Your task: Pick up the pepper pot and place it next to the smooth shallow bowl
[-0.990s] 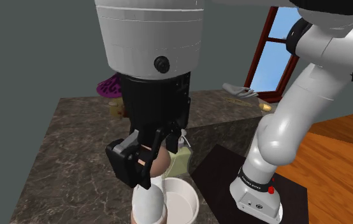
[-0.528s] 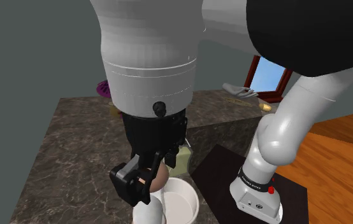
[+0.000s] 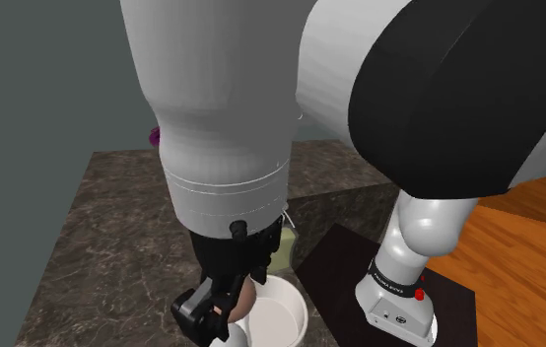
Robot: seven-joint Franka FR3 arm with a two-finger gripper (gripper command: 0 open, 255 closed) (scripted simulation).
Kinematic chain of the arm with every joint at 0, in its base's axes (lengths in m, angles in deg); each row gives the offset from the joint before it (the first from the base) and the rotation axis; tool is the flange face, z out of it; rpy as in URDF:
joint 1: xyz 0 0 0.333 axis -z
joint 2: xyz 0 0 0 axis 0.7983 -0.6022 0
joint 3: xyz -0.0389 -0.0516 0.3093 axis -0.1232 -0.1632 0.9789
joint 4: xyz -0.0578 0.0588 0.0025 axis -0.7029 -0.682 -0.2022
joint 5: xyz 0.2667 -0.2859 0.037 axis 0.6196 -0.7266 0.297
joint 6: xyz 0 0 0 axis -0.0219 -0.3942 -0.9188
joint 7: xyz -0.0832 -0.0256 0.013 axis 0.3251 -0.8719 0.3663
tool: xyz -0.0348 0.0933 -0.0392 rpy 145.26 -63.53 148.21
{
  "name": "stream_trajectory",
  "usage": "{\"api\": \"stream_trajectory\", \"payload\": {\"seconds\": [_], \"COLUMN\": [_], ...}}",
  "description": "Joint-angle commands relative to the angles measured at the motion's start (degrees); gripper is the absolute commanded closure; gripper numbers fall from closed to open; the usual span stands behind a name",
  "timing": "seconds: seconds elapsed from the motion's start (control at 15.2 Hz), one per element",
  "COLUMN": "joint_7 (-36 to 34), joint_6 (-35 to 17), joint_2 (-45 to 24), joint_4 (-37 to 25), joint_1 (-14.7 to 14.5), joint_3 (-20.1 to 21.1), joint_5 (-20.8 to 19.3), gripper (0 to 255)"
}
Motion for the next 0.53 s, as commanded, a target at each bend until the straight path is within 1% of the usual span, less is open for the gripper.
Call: {"api": "stream_trajectory", "payload": {"seconds": [0.0,0.46], "joint_7": [0.1,-0.8], "joint_6": [-1.5,-6.9], "joint_2": [0.3,-1.0], "joint_4": [1.6,6.2], "joint_1": [-0.1,-0.1], "joint_3": [0.0,1.1], "joint_5": [0.3,-0.4], "gripper": [255,255]}}
